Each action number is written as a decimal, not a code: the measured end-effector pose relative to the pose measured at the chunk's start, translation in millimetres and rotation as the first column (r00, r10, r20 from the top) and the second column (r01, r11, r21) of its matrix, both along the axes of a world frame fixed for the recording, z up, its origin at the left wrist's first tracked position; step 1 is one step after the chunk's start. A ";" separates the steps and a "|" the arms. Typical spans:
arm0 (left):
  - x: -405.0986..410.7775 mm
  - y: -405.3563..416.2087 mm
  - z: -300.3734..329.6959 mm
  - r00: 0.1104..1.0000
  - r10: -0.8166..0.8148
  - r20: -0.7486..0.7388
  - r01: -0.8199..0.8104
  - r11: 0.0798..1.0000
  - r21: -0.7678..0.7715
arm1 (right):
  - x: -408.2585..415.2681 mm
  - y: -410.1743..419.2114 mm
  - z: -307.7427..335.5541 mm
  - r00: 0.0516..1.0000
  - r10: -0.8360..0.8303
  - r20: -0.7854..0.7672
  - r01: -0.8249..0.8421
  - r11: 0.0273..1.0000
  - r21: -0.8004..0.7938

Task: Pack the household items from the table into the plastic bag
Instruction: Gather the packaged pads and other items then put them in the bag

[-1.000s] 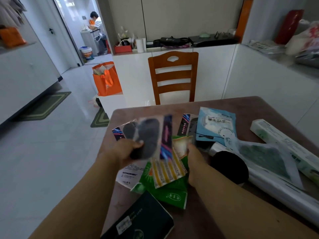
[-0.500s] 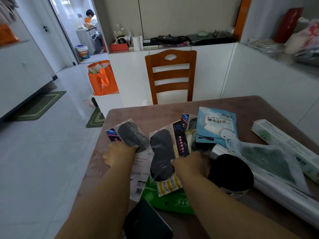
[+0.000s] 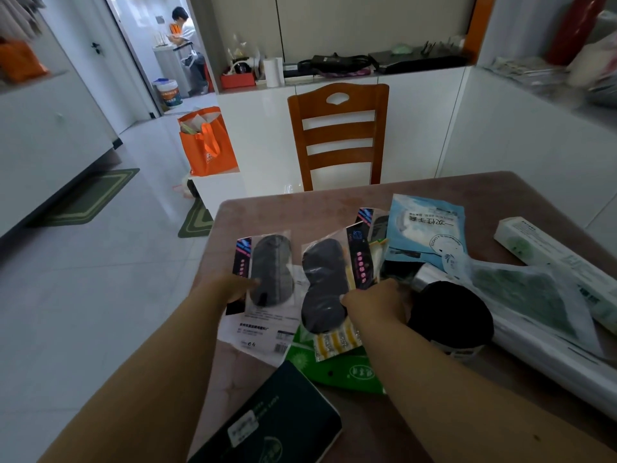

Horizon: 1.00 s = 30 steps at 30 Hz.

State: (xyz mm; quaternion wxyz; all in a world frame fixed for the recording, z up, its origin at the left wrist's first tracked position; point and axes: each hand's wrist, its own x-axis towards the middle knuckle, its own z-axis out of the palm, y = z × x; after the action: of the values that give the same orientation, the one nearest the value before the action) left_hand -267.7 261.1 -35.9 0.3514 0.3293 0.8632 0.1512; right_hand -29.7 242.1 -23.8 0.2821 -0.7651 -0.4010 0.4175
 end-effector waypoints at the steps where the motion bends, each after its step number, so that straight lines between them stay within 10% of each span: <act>1: 4.7 -2.1 -2.5 0.998 0.032 -0.045 -0.029 0.998 0.062 | -1.7 -1.5 0.7 1.000 0.005 -0.010 -0.005 1.000 -0.004; 5: 20.9 -4.1 -8.0 0.976 0.009 -0.219 0.002 0.999 0.053 | -8.1 -7.4 -1.8 0.992 0.014 -0.121 -0.016 1.000 -0.010; 13: -7.6 -18.4 17.8 0.962 0.170 0.214 -0.213 0.956 0.201 | -2.0 -11.2 6.5 0.946 0.007 -0.323 -0.011 1.000 -0.012; 21: -0.6 -39.3 143.3 0.639 -0.032 0.768 -0.473 0.772 0.426 | 11.6 -12.9 63.3 0.889 -0.030 -0.456 0.086 0.991 0.101; 25: 33.1 -63.9 181.5 0.490 -0.149 0.859 -0.490 0.768 0.412 | 36.4 -26.2 92.4 0.827 -0.060 -0.559 0.102 0.994 0.044; 30: 90.5 -88.0 179.7 0.513 -0.195 0.836 -0.356 0.838 0.414 | 87.2 -54.4 125.7 0.631 -0.008 -0.776 0.027 1.000 0.012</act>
State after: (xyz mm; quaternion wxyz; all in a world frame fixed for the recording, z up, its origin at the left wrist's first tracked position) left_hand -177.3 173.1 143.7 0.6133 0.2533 0.5121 0.5453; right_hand 57.5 187.6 101.9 0.4396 -0.5124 -0.2382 0.6982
